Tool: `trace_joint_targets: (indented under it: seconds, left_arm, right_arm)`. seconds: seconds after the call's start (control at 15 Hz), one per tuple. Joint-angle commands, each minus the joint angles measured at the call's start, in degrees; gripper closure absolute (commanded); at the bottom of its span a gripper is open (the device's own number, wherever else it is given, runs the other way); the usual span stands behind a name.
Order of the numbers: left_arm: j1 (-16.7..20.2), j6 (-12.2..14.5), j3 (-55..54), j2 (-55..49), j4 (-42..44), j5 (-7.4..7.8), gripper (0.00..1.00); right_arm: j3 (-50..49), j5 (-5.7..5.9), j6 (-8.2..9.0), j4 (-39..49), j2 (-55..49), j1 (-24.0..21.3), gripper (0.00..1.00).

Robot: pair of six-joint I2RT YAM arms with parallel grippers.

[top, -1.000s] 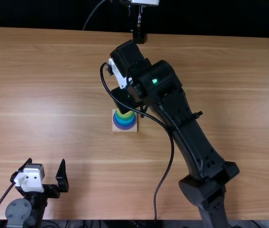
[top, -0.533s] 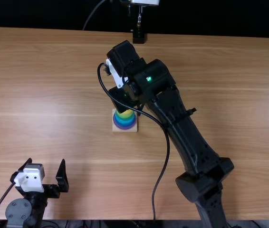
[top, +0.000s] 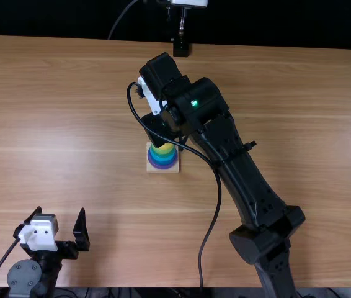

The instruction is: Build the Hanoi tower: stack the rings onto the peg from bottom to top in this color order: purple, dark blue, light blue, dark green, light green, yellow, orange.

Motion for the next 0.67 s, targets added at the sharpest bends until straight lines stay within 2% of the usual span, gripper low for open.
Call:
trace_joint_targets:
  seconds: [0.0, 0.6]
  left_arm:
    - [-0.25, 0.45, -5.93, -0.67, -4.55, 0.25, 0.0]
    - [-0.25, 0.45, -5.93, -0.67, -4.55, 0.25, 0.0]
  right_arm:
    - [0.73, 0.1, -0.36, 0.1, 0.46, -0.07, 1.0]
    - [1.17, 0.1, -0.46, 0.1, 0.82, -2.44, 1.0]
